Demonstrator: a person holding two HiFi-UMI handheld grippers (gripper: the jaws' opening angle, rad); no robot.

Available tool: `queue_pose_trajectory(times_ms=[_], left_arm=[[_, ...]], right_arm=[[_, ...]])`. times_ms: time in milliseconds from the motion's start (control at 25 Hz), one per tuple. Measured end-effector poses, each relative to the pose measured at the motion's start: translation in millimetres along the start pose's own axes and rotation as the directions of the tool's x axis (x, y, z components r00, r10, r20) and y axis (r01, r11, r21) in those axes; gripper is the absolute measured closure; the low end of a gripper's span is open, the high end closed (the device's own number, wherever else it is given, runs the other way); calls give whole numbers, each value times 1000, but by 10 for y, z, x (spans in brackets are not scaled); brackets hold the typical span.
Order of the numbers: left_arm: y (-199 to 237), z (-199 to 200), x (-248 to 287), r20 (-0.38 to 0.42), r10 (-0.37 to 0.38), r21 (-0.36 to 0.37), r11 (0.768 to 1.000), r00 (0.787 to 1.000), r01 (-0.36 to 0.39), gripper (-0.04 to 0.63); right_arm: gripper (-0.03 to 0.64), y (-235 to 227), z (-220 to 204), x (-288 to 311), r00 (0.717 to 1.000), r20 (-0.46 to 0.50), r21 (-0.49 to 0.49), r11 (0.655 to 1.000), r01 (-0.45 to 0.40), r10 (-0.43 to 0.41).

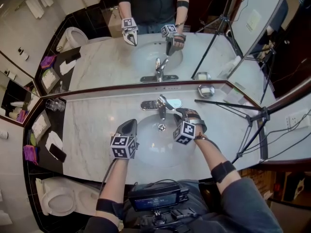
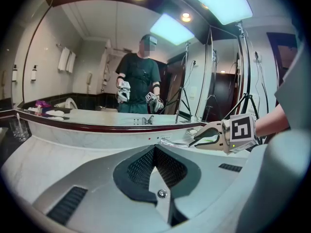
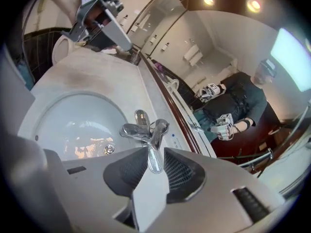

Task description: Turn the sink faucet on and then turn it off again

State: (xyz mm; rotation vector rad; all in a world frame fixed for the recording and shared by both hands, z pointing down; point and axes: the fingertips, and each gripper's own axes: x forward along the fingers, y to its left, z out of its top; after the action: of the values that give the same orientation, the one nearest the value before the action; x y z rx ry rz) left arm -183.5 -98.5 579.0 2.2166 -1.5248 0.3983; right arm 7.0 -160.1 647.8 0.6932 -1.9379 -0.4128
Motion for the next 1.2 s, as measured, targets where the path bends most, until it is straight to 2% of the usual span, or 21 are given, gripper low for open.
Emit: queue_pose_trajectory(times_ms=[120,280,480,640,760,880,1040,1200], left_arm=[[-15,25,-20,8,-8,-7,1000,1000,8,595],[-42,58,-28,18,-18,-4,1000,1000,18,595],[-41,70,-96,30,-24,-9,1000,999,24,595],[-21,89,-154,41,-17,-18,1000,999,18,595],[-25,87,-206,45,-15,-20,1000,999,15,595],[-36,73,-248,50,-14,-23,1000,999,15,595],[-52,61,-291,56,-7,-31,999,998,9,595],[-69,80,-321,69,-8,-28,1000,998,10,595]], right_arm=[[547,-80,-24,-156,999,24,165,986,19,-23],[597,-205,-27,-346,996,81,375,927,15,-49],[598,-286,35,-605,987,145,589,807,-32,-67],[598,-285,-16,-710,977,195,734,673,-89,-84],[598,-263,-84,-767,969,223,796,593,-120,-104],[598,-207,-111,-834,966,238,827,544,-145,-105],[598,-175,-147,-888,962,250,847,506,-164,-107],[598,-161,-168,-916,962,251,850,500,-167,-105]])
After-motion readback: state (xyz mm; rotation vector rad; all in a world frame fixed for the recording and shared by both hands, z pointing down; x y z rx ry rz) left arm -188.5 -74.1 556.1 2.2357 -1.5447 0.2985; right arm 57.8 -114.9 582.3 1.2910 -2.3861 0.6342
